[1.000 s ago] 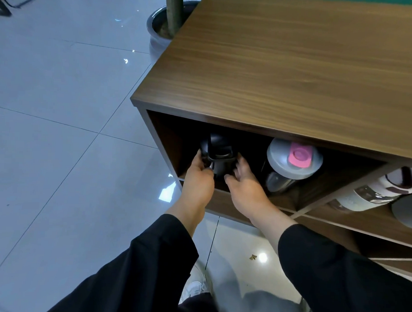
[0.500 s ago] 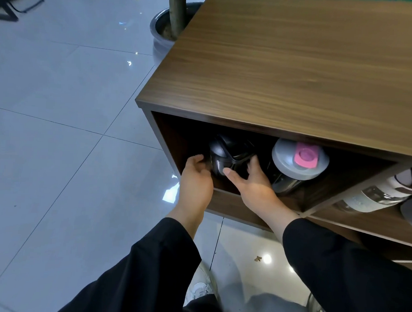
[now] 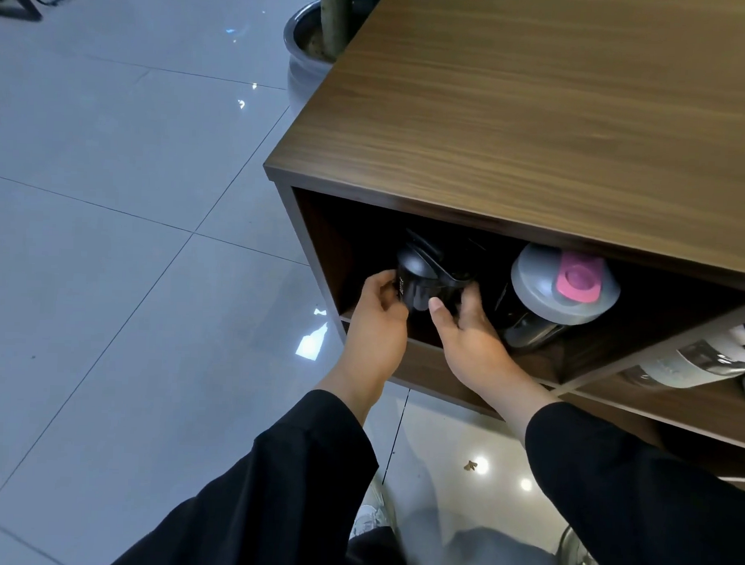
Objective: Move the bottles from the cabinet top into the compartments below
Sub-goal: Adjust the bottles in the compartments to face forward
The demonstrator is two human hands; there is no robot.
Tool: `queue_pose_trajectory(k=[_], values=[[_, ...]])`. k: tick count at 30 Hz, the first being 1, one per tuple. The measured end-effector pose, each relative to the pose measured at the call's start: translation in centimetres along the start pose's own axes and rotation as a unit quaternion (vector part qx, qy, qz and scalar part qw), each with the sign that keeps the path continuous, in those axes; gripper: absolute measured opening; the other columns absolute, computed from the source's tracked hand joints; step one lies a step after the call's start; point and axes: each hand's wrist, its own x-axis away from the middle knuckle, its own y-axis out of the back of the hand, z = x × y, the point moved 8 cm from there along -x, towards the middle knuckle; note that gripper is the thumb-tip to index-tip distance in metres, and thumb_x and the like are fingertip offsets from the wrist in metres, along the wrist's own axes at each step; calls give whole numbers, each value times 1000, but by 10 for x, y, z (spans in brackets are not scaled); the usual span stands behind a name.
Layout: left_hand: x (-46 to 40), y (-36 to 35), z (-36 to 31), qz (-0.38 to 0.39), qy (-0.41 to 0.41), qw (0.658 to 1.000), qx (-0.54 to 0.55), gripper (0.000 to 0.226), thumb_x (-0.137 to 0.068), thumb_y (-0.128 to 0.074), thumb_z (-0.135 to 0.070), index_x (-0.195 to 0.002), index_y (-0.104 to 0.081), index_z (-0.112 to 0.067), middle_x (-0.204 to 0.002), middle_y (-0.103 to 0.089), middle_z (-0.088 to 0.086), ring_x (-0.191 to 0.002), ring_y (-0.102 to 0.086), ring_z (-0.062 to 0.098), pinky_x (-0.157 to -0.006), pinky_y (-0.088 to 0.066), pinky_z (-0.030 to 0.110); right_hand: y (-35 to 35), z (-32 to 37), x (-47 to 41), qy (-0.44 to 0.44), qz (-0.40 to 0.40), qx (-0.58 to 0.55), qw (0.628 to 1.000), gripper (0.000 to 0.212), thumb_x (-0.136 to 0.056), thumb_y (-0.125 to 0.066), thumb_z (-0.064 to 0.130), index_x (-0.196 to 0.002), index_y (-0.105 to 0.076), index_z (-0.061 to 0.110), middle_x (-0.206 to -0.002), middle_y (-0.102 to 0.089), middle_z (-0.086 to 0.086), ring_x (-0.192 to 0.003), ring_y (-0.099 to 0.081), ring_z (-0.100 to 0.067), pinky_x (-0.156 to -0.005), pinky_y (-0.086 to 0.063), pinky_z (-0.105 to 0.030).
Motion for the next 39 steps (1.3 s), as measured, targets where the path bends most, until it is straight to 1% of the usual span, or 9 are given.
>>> queue_pose_trajectory(k=[2, 4, 7, 10, 14, 21, 28, 32, 39], values=[[-1, -1, -2, 9, -5, 1000, 9, 56, -100, -43, -6, -151, -37, -28, -136, -63, -4, -100, -65, 10, -87, -52, 25, -1, 1, -1, 5, -3, -10, 1000, 70, -97, -44, 54, -156, -16, 27, -163, -29, 3, -151, -24, -15, -121, -24, -45], [-1, -4, -5, 25, -6, 1000, 13, 59, -100, -42, -4, -154, -35, -28, -140, -59, -9, -104, -63, 4, -94, -52, 23, 0, 1, -1, 0, -25, -16, 1000, 74, -95, -48, 54, -156, -16, 26, -163, -30, 0, -150, -26, -16, -121, -25, -45], [-5, -9, -4, 47, 1, 999, 14, 59, -101, -44, -7, -154, -36, -31, -145, -56, -10, -131, -53, 11, -116, -40, 40, 2, -1, 6, -16, -80, -24, 996, 86, -93, -61, 46, -158, -12, 18, -162, -30, -6, -148, -30, -19, -120, -29, -45], [-12, -7, 3, 28, 15, 998, 52, 58, -97, -47, -7, -149, -41, -32, -140, -61, -2, -130, -56, 20, -113, -43, 47, 5, 3, 16, 12, -119, -7, 993, 83, -88, -71, 40, -153, -23, 21, -150, -41, -5, -133, -47, -19, -109, -43, -43], [-9, 2, 7, -32, 19, 996, 86, 45, -99, -44, -2, -136, -53, -24, -131, -65, 3, -120, -61, 20, -108, -48, 46, 3, 0, 18, 32, -100, 22, 994, 71, -90, -63, 46, -151, -30, 29, -151, -38, -3, -138, -44, -21, -110, -42, -47], [-19, -1, 14, -2, 7, 998, 55, 48, -98, -41, -5, -131, -64, -31, -121, -73, -3, -119, -65, 17, -108, -49, 44, -1, -2, 16, 29, -100, 14, 994, 63, -98, -56, 36, -154, -30, 22, -150, -49, -9, -136, -50, -23, -109, -43, -45], [-25, -5, 20, 20, 1, 997, 69, 50, -101, -40, -3, -137, -60, -32, -128, -71, -3, -124, -62, 14, -111, -46, 43, -2, -6, 14, 28, -88, 12, 996, 65, -98, -53, 39, -156, -25, 30, -153, -48, -3, -138, -47, -19, -111, -42, -43], [-26, -8, 21, 24, 0, 998, 65, 51, -100, -40, -4, -140, -56, -31, -133, -67, 4, -127, -60, 23, -112, -45, 47, -3, -7, 12, 21, -78, 10, 997, 68, -97, -53, 40, -156, -22, 32, -153, -47, -3, -140, -45, -18, -112, -41, -43], [-22, 3, 27, -32, 27, 996, 79, 44, -101, -44, -19, -141, -55, -32, -130, -69, 0, -122, -63, 21, -108, -49, 42, 2, -3, 22, 19, -72, 16, 997, 70, -100, -51, 35, -160, -15, 24, -160, -37, -5, -147, -34, -17, -118, -33, -36]])
